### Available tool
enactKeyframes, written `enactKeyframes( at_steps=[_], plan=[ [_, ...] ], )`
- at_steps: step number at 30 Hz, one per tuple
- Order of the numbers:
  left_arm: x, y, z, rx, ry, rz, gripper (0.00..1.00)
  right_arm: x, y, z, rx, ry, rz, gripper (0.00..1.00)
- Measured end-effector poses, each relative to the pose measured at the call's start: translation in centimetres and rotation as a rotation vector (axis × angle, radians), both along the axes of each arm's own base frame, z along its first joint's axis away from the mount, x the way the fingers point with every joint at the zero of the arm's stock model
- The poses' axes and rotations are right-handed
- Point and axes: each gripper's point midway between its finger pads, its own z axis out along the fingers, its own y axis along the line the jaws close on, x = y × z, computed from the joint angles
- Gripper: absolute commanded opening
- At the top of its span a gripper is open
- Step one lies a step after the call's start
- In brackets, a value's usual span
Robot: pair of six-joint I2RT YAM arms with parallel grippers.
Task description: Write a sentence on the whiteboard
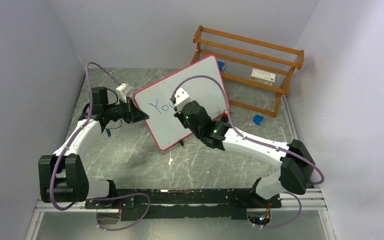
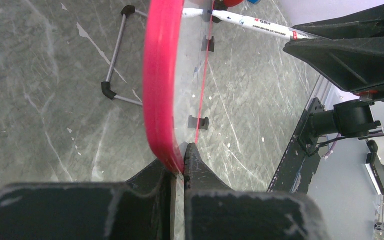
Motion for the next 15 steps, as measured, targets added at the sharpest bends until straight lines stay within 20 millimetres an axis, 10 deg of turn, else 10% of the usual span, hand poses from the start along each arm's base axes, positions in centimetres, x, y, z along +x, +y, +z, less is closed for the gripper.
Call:
enactKeyframes(
  at_steps=[15],
  plan=[
    [0.0, 0.0, 0.01, 0.0, 0.0, 0.0, 0.05, -0.15, -0.25, -0.34, -0.006, 0.007, -0.003, 0.0]
  ],
)
